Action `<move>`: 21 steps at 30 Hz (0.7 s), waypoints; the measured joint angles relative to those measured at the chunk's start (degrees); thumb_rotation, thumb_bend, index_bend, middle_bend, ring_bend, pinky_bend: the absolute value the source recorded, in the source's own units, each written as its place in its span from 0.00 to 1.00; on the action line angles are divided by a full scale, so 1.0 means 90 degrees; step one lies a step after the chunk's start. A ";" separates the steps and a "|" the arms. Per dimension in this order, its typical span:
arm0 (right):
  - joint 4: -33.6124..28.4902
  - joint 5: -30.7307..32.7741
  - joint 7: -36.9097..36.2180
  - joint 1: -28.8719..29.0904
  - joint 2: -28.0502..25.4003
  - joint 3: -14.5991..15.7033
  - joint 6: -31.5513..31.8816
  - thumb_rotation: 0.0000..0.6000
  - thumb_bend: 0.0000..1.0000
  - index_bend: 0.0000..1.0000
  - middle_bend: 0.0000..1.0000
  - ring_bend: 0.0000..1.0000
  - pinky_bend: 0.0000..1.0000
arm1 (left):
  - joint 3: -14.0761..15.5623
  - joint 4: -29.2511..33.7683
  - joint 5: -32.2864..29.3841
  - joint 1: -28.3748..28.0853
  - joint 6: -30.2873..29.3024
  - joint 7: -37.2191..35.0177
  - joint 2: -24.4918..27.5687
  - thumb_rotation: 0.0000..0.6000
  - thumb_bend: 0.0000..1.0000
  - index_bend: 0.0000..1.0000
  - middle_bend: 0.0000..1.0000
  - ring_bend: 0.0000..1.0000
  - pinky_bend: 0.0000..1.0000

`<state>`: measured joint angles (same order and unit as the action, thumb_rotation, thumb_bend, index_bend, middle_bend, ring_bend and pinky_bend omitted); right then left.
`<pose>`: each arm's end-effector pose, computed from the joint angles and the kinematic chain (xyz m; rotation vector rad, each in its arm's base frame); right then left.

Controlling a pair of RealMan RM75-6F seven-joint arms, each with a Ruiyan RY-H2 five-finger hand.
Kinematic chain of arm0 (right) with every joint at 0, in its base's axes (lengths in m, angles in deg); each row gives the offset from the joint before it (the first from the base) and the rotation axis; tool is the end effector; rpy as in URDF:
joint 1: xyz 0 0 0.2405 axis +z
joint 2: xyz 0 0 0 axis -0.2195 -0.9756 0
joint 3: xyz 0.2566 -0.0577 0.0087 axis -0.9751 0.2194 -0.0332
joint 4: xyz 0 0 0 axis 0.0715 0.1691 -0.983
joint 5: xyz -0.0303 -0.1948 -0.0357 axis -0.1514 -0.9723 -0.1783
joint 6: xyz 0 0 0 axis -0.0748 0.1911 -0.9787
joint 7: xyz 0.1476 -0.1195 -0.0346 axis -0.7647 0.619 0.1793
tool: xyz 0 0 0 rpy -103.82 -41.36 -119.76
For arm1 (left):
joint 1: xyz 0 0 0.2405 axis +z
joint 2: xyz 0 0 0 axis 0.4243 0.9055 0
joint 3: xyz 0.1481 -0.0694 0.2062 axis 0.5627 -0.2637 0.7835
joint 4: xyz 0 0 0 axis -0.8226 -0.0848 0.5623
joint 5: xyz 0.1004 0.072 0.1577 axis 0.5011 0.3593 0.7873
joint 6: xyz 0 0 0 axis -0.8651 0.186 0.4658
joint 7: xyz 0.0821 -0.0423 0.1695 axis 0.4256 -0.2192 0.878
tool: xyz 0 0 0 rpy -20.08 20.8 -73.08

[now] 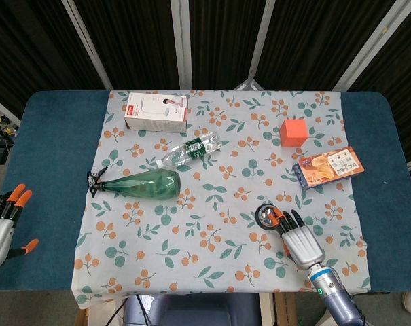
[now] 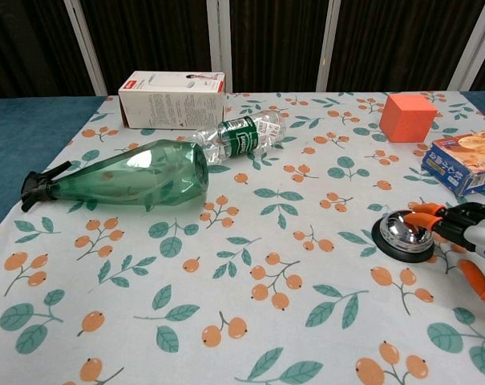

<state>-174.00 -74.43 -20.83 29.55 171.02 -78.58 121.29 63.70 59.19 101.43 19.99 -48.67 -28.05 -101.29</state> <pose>-0.2687 -0.2537 -0.0119 1.9219 -0.8389 0.6112 -0.3121 0.2238 0.1620 -1.4379 -0.8991 -0.8003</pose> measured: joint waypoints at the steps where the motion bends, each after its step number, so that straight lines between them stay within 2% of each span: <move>1: 0.0037 0.0028 0.0066 0.0003 0.0021 0.0023 -0.0028 1.00 0.84 0.00 0.00 0.00 0.00 | 0.0000 -0.0001 -0.0004 0.0000 0.0004 0.0001 -0.0001 1.00 0.01 0.00 0.00 0.00 0.00; 6: 0.0039 0.0047 0.0136 0.0003 0.0073 0.0018 0.0061 1.00 0.84 0.00 0.00 0.00 0.00 | -0.0003 -0.0011 -0.0013 -0.0005 0.0012 0.0002 -0.0008 1.00 0.01 0.00 0.00 0.00 0.00; 14: -0.0291 -0.0041 -0.0311 0.0020 -0.0075 -0.0355 0.0579 1.00 0.82 0.00 0.00 0.00 0.00 | -0.0004 -0.0007 -0.0016 -0.0006 0.0016 -0.0011 -0.0006 1.00 0.01 0.00 0.00 0.00 0.00; 19: -0.0571 -0.0186 -0.0626 -0.0002 -0.0352 -0.0605 0.1058 1.00 0.53 0.00 0.00 0.00 0.00 | -0.0006 0.0009 -0.0023 -0.0004 0.0012 0.0003 0.0000 1.00 0.01 0.00 0.00 0.00 0.00; 21: -0.0686 -0.0200 -0.0692 -0.0047 -0.0495 -0.0651 0.1204 1.00 0.47 0.00 0.00 0.00 0.00 | -0.0010 0.0019 -0.0030 -0.0007 0.0016 0.0013 0.0004 1.00 0.01 0.00 0.00 0.00 0.00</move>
<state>-180.18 -76.23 -27.06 29.13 166.57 -84.43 132.12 63.60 59.36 101.16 19.93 -48.52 -27.93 -101.26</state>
